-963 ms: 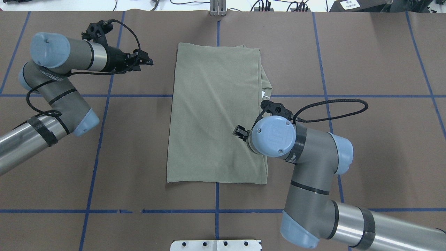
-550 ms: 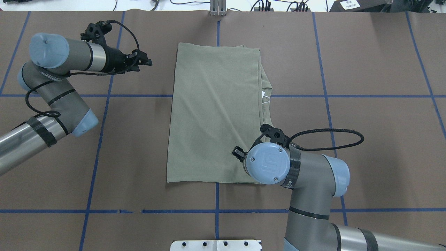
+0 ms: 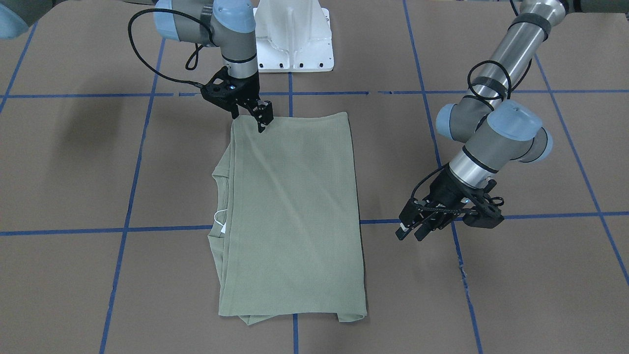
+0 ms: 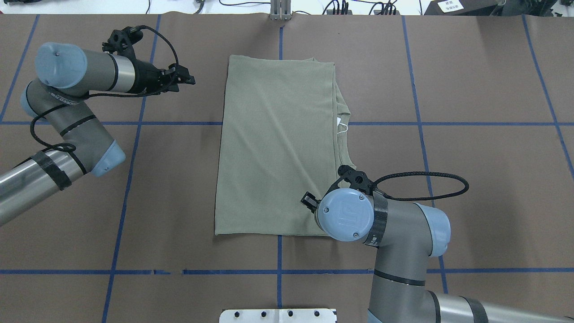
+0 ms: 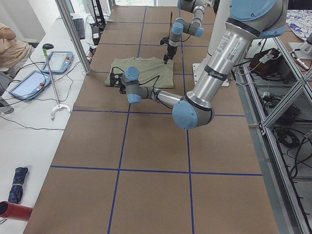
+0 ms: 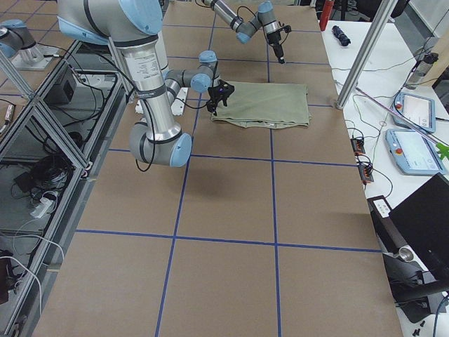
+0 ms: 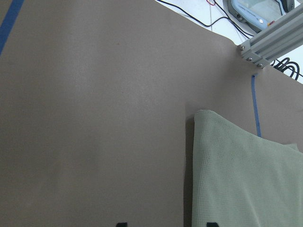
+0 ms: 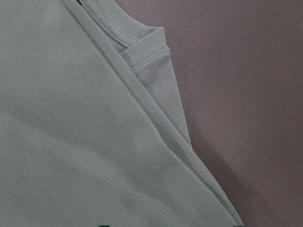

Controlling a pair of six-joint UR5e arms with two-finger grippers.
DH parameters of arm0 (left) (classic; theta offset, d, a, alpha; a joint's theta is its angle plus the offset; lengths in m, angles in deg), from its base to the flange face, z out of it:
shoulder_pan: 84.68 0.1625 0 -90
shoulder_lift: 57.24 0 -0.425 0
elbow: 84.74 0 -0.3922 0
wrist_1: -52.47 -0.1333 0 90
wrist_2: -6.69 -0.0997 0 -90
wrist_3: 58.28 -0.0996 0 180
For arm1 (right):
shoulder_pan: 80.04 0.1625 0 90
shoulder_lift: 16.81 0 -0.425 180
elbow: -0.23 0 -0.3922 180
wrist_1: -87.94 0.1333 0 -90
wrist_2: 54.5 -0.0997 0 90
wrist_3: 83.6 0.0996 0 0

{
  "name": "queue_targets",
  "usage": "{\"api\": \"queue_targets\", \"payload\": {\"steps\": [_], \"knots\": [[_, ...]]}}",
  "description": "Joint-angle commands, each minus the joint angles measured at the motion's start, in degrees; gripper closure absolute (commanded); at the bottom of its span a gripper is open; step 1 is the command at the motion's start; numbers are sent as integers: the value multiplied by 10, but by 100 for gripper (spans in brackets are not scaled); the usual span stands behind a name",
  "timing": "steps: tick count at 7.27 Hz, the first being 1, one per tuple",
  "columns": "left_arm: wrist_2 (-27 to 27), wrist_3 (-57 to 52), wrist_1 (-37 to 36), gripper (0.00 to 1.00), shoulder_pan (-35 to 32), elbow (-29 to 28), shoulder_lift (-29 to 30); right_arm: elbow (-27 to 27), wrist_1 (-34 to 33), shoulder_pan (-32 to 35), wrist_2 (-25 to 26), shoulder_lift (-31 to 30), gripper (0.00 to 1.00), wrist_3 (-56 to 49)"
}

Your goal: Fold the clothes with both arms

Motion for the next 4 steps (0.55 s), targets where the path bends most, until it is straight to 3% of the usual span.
{"api": "queue_targets", "payload": {"steps": [1, 4], "knots": [[0, 0, 0, 36, 0, 3, 0, 3, 1, 0, 0, 0, 11, 22], [0, 0, 0, 36, -1, 5, 0, 16, 15, 0, -1, -1, 15, 22]]}}
